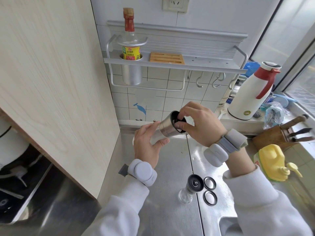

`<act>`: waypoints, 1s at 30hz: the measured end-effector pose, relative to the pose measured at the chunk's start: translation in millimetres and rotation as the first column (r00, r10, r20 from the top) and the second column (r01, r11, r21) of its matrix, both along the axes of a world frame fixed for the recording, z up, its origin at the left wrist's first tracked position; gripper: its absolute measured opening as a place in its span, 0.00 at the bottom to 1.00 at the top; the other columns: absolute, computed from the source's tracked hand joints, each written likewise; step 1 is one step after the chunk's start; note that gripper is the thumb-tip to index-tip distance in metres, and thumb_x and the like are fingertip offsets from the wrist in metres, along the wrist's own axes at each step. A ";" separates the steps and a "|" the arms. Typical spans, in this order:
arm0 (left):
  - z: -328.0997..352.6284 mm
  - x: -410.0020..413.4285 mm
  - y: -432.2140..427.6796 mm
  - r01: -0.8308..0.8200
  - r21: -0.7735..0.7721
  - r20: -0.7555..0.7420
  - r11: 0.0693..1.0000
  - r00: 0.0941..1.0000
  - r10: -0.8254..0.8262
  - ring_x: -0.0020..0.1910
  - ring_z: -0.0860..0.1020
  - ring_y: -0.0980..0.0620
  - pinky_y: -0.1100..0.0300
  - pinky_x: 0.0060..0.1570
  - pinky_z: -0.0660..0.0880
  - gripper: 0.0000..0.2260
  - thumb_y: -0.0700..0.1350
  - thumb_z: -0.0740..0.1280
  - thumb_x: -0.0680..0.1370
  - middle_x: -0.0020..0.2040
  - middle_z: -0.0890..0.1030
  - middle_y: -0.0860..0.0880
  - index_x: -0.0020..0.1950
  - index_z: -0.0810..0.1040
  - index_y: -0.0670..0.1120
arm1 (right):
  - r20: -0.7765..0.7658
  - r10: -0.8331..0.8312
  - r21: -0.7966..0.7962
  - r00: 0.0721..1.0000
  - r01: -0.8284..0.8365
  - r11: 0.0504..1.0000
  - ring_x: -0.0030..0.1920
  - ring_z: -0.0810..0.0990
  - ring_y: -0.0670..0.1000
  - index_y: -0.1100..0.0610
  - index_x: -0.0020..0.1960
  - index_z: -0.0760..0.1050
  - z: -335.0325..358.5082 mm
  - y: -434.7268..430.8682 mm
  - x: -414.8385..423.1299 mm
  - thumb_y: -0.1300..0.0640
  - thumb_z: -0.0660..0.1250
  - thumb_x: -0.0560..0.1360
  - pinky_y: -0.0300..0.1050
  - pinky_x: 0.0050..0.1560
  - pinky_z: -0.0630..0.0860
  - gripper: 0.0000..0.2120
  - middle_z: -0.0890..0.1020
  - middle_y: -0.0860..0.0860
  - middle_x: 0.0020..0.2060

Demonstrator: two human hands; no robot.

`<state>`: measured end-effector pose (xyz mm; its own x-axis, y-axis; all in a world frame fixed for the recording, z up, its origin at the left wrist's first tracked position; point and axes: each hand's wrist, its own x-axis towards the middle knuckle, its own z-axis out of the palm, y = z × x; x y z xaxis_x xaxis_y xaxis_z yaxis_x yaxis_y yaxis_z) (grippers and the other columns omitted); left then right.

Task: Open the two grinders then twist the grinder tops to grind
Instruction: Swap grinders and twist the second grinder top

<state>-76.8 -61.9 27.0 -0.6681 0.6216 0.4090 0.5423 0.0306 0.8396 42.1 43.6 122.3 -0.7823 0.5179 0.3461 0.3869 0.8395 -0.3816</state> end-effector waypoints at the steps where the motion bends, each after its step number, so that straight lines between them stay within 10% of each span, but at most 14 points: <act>1: -1.1 0.4 0.0 0.005 -0.006 0.007 1.000 1.000 -0.005 0.56 0.74 0.46 0.53 0.57 0.71 0.25 0.41 0.77 0.64 0.55 0.78 0.48 0.61 0.77 0.47 | 0.021 0.011 0.001 1.000 -0.011 1.000 0.49 0.75 0.53 0.53 0.48 0.76 0.8 0.0 0.9 0.51 0.69 0.70 0.54 0.49 0.74 0.09 0.77 0.49 0.49; 30: -14.4 -5.8 6.0 0.001 -0.035 -0.008 0.999 1.000 -0.001 0.54 0.74 0.48 0.60 0.53 0.67 0.25 0.40 0.77 0.63 0.52 0.75 0.56 0.59 0.79 0.48 | 0.128 0.026 -0.047 0.991 -0.020 0.999 0.45 0.77 0.54 0.54 0.50 0.75 -14.4 10.5 -7.4 0.52 0.67 0.72 0.54 0.45 0.75 0.09 0.75 0.49 0.52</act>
